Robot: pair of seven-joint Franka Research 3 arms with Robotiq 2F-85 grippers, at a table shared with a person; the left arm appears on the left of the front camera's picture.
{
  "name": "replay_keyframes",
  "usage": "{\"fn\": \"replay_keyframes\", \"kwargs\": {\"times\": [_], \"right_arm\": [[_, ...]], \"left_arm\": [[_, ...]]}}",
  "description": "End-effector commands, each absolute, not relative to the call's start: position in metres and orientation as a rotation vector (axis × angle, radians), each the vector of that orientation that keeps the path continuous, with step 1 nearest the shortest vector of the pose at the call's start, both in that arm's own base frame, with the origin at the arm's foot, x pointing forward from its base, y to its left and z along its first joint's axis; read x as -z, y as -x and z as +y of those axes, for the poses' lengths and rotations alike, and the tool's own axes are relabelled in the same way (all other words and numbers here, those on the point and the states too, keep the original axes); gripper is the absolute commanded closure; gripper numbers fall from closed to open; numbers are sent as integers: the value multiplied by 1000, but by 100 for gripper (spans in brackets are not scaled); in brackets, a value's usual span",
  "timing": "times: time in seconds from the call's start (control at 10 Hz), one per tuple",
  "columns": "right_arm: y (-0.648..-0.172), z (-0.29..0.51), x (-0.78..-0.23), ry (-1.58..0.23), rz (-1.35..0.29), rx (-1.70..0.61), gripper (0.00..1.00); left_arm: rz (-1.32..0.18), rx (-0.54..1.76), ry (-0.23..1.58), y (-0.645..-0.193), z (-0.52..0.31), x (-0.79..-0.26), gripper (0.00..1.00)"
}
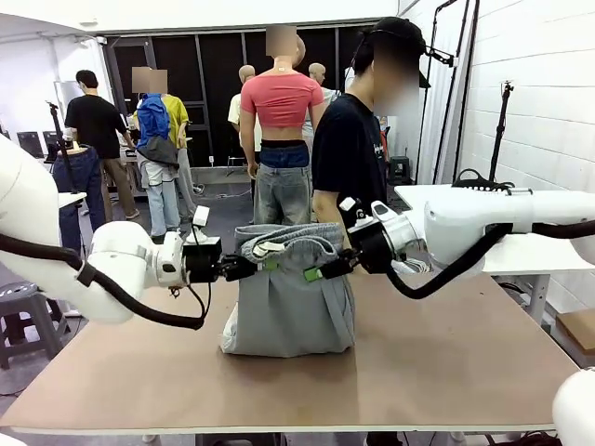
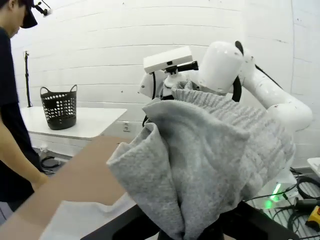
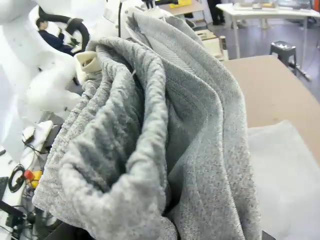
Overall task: Fold the training pants.
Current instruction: Fold the Training pants in half.
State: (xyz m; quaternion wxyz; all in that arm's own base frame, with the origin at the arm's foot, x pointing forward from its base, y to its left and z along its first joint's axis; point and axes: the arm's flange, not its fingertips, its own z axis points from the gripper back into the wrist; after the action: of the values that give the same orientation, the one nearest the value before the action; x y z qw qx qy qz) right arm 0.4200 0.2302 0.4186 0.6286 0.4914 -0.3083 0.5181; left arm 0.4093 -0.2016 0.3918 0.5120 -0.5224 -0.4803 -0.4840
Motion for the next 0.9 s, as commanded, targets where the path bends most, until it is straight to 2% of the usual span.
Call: {"fn": "replay_keyframes", "kwargs": {"times": [0.0,0.1,0.2,0.6,0.8], "right_arm": [[-424,213,-404,-1096,-669,-1205,100],[-429,218,-420,-1059,-708,-1237,100],[-418,229,-414,-1150,-695,-1184,100],[-419,231,-417,-1154,-701,-1190,100],[-419,227,-393,-1219,-613,-1121,100]], "left_arm": [[-1213,1060,1321,-404,-179,-415,100],[-1231,1084,1364,-405,-179,-426,100],[-1145,1154,1277,-403,-202,-388,100],[-1132,1156,1289,-401,-204,-386,100],[-1011,1008,1324,-391,-199,-365,100]]}}
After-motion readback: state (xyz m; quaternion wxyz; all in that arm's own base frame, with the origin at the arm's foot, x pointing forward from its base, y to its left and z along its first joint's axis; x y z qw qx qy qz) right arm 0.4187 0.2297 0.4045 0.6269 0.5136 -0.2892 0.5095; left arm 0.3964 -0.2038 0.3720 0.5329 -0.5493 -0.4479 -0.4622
